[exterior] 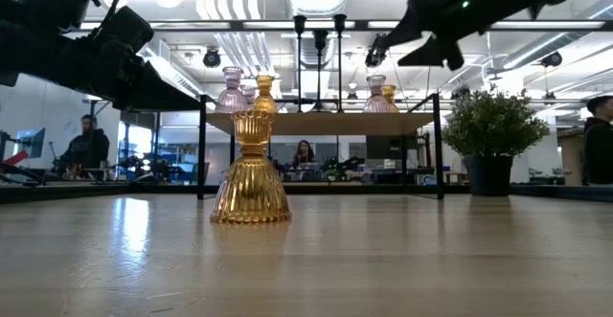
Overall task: Pick & Place candle stick holders
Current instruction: Put the orange glass candle holder on the shelf
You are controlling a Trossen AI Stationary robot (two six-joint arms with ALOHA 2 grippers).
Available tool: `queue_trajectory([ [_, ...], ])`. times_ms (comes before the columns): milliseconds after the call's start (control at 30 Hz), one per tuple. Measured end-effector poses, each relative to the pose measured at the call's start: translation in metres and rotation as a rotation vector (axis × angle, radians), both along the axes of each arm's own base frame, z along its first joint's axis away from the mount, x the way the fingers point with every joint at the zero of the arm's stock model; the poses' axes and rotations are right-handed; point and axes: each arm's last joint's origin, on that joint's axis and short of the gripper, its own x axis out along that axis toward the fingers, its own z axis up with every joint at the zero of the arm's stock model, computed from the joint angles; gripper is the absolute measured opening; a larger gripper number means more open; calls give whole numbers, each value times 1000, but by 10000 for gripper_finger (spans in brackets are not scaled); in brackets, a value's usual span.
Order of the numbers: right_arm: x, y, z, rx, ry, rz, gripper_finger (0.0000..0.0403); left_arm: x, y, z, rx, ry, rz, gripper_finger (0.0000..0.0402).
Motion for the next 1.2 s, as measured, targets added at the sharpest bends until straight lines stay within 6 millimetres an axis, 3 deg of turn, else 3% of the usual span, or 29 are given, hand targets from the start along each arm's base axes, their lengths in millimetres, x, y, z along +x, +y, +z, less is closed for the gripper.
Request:
queue_trajectory([
  [367,-39,39,27,7,-83,161,327,0,0,0,0,0,0,14],
  [700,-35,62,27,-7,-72,665,326,0,0,0,0,0,0,14],
  [933,-18,79,-3,115,128,880,325,0,0,0,0,0,0,14],
  [1200,17,108,-56,42,362,942,325,0,0,0,0,0,0,14],
])
